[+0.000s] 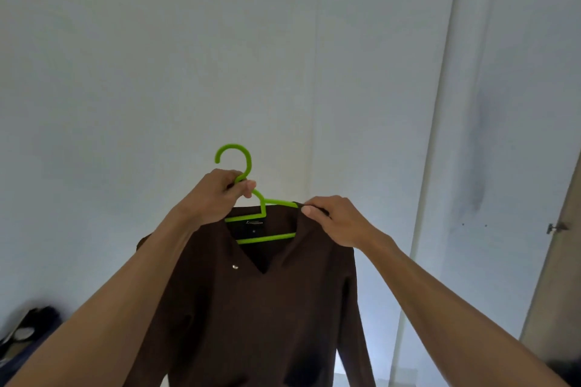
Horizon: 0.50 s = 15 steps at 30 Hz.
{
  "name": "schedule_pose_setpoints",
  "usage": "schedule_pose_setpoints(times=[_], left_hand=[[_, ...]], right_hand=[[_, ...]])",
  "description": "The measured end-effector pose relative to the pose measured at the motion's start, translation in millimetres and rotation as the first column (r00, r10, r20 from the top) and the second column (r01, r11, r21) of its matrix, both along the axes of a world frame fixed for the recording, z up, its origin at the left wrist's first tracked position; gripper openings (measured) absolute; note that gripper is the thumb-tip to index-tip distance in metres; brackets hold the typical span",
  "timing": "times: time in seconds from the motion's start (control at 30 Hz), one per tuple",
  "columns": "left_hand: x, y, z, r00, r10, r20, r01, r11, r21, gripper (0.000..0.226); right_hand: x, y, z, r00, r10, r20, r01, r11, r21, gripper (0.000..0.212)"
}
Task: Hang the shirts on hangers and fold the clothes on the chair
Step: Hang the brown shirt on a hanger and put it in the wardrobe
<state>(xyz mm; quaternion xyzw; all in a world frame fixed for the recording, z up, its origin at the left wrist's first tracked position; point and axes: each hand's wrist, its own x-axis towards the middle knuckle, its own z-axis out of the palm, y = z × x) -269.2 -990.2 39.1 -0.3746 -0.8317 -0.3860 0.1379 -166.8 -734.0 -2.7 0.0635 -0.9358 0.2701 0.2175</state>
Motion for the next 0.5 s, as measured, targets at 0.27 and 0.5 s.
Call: schedule_pose_setpoints(times=[0.27,0.5], left_hand=[[9.7,11.9,11.2,0.985,-0.126,0.116,0.114,0.987,0.111,0.031],[-0.2,-3.1,9.6,0.981,-0.132,0.145,0.111,0.984,0.140,0.030]], right_hand=[[-15.6,-35.9,24.7,0.986,0.078,-0.146,-0.071,0.996,0.051,0.026],[-3.4,-7.3,26.1,0.994,0.075,-0.074,-0.071,0.996,0.055,0.026]])
